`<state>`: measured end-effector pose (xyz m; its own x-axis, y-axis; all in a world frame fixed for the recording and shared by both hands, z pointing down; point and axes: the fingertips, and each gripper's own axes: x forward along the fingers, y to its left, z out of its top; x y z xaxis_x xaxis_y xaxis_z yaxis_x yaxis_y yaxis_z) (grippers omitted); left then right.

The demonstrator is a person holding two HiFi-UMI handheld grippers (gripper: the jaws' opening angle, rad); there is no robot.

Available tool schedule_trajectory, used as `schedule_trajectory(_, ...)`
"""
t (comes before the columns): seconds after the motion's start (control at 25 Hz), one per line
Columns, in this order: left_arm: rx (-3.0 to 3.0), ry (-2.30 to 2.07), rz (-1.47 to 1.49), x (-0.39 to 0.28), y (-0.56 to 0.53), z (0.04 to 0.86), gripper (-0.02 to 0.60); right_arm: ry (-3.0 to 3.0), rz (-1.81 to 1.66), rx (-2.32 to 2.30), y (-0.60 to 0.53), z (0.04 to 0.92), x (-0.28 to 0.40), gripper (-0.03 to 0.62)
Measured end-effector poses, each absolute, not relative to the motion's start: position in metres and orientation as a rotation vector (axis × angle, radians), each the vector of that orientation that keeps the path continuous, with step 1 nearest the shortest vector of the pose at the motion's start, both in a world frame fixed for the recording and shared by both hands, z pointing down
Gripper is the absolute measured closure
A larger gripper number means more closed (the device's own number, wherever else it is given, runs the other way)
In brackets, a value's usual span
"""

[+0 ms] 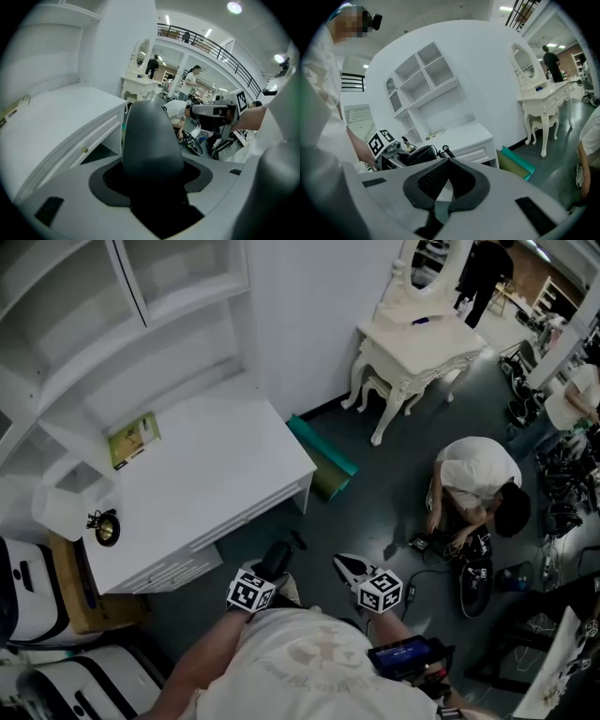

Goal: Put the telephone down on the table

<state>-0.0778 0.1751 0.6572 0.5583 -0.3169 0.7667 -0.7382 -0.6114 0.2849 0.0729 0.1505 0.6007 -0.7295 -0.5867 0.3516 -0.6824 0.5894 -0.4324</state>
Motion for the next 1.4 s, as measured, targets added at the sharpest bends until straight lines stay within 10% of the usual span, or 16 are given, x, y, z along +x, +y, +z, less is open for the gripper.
schedule_trajectory(1.4,2.214,-0.943,0.823,-0.137,0.035,0.640,0.298,-2.663,0.734,0.906,-0.011,0.587,0.001,0.579)
